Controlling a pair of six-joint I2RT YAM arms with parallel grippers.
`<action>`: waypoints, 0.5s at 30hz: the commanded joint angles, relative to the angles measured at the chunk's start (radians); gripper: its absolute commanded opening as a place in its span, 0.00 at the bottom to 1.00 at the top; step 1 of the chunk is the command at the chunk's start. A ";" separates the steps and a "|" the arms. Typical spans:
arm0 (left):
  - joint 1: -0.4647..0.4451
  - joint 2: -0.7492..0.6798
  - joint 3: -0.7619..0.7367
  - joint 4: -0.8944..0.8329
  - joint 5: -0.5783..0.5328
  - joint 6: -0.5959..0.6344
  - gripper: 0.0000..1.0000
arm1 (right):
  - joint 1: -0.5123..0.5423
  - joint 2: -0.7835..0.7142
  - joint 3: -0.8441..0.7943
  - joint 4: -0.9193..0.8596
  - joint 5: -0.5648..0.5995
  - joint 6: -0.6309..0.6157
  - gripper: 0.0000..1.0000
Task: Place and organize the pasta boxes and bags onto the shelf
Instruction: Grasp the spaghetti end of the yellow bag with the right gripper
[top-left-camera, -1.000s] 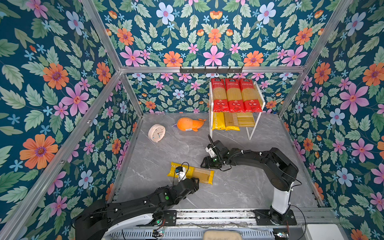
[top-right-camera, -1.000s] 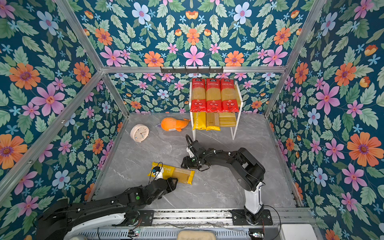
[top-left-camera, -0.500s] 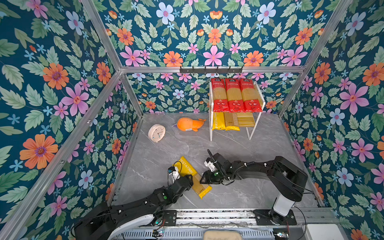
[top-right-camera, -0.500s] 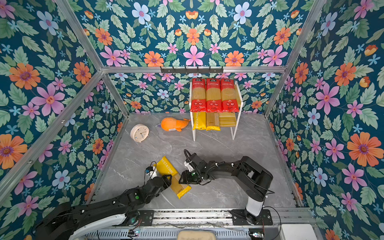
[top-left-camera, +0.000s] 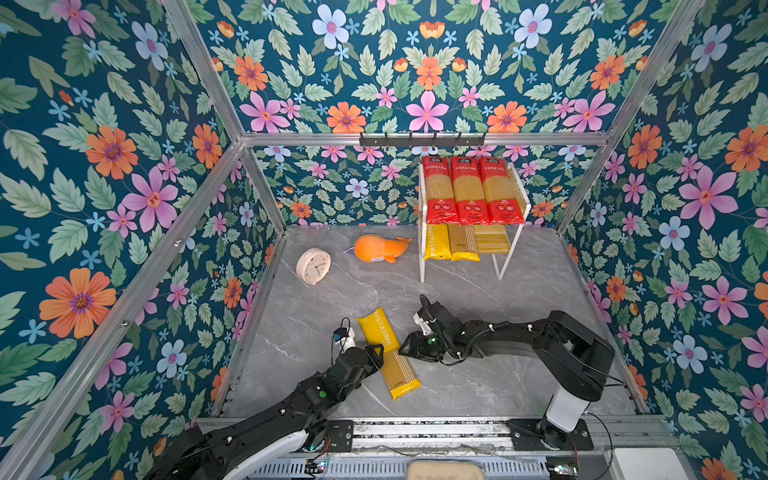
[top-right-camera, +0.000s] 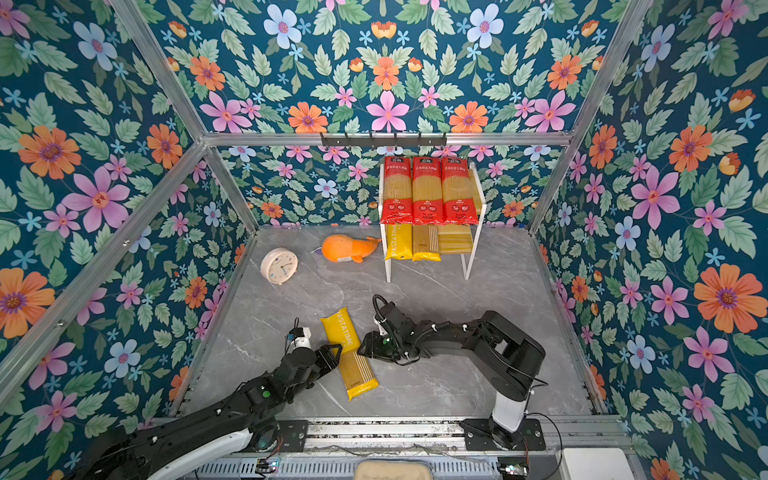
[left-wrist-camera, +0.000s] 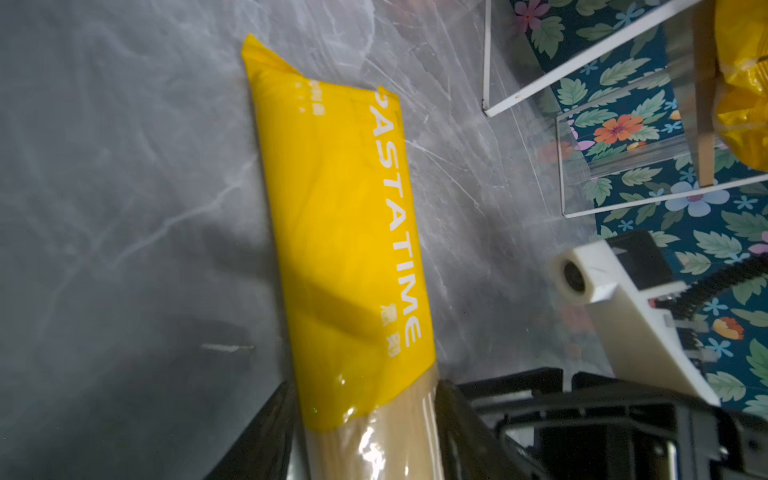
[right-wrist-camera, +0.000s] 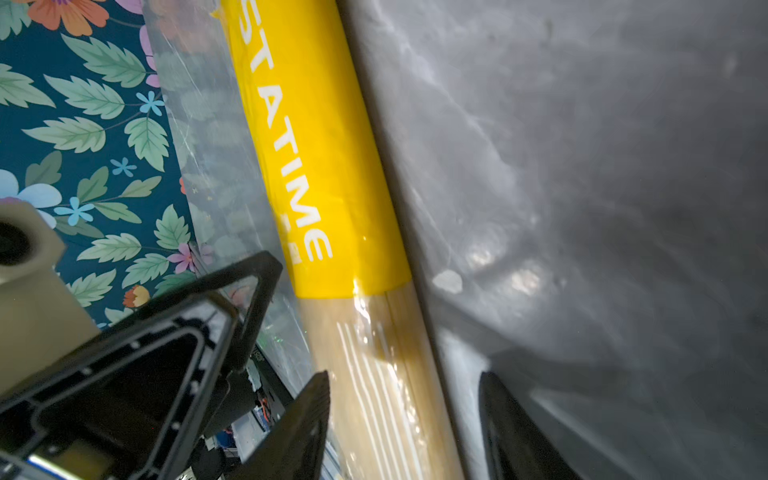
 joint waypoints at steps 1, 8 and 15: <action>0.002 -0.069 -0.001 -0.126 -0.036 -0.034 0.55 | -0.001 0.037 0.045 -0.005 0.010 -0.021 0.58; 0.002 -0.010 -0.054 0.060 0.018 -0.041 0.52 | 0.013 0.137 0.111 0.052 -0.063 -0.026 0.55; 0.002 0.197 -0.056 0.298 0.095 -0.025 0.37 | 0.016 0.172 0.107 0.168 -0.134 -0.019 0.45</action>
